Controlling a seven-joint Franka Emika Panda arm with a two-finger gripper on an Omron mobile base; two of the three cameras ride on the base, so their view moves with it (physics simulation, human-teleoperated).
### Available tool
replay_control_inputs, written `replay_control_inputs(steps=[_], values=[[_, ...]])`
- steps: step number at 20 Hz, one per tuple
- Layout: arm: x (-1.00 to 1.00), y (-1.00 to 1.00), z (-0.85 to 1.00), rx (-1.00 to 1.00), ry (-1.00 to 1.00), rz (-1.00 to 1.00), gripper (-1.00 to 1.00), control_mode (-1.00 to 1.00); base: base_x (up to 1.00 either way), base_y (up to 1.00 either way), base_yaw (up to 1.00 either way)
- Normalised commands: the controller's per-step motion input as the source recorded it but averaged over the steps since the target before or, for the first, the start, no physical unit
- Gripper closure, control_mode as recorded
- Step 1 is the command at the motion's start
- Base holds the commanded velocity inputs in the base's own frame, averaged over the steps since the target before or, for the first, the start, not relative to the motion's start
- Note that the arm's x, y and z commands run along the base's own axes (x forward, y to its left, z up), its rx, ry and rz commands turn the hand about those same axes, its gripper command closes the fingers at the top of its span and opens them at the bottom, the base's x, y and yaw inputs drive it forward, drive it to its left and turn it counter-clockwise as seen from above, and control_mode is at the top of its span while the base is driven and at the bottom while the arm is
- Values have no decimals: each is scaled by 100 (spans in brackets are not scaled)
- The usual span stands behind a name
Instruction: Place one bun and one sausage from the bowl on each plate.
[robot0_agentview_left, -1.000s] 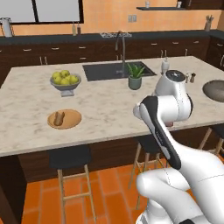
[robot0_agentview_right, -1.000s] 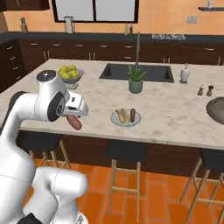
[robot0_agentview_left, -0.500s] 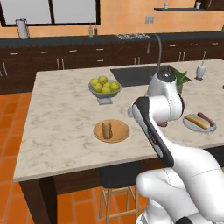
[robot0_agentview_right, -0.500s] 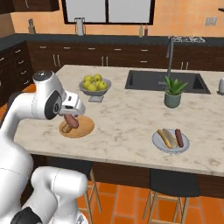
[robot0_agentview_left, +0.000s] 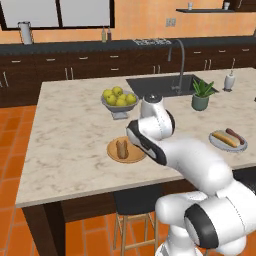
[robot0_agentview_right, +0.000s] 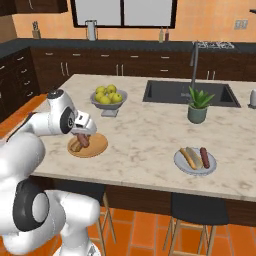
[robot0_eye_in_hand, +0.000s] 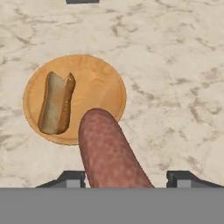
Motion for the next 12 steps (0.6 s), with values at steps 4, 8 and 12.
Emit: replay_control_inputs(steps=[4, 8, 12], values=[[100, 0, -63, 1, 13, -15, 100, -100, 0, 0, 0], [100, 7, -40, 6, 20, -10, 100, -100, 0, 0, 0], [73, 16, -54, 4, 13, -4, 100, -100, 0, 0, 0]])
